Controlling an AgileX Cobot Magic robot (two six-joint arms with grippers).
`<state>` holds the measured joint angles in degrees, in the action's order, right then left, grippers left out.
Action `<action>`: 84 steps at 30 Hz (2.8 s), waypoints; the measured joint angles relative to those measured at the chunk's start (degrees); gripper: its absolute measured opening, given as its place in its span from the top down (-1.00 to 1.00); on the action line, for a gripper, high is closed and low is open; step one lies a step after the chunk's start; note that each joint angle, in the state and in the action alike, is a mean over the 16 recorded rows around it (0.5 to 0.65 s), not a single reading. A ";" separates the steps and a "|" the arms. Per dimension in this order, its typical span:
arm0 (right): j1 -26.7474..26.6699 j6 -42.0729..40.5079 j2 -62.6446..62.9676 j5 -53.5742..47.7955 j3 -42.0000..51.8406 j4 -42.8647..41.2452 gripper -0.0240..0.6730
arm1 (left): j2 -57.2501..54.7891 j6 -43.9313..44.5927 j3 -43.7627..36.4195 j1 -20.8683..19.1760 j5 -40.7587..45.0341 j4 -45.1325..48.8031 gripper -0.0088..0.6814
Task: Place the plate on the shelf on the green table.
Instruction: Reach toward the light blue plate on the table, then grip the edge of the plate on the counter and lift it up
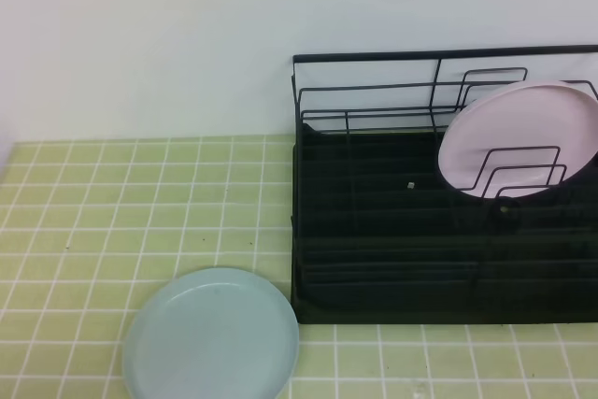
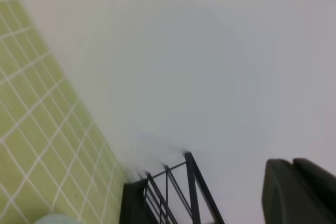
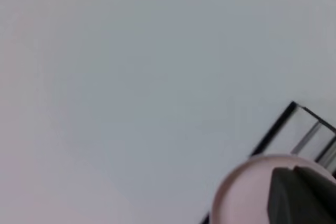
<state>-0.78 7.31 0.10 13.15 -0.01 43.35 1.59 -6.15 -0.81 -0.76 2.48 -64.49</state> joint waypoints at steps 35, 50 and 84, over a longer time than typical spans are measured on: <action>-4.19 -16.60 -31.82 -64.24 -39.22 -27.91 0.94 | -39.63 19.75 30.94 0.00 32.54 34.60 0.60; -4.38 -28.09 -35.92 -70.35 -40.62 -9.50 0.94 | -68.71 22.32 37.27 0.00 37.58 35.98 0.16; -4.38 -32.29 -35.92 -73.17 -40.62 -8.71 0.94 | -101.69 31.78 52.43 0.00 38.02 26.67 0.40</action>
<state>-5.15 -24.97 -35.82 -60.02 -40.63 34.64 -100.10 25.63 51.61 -0.76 40.49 -37.82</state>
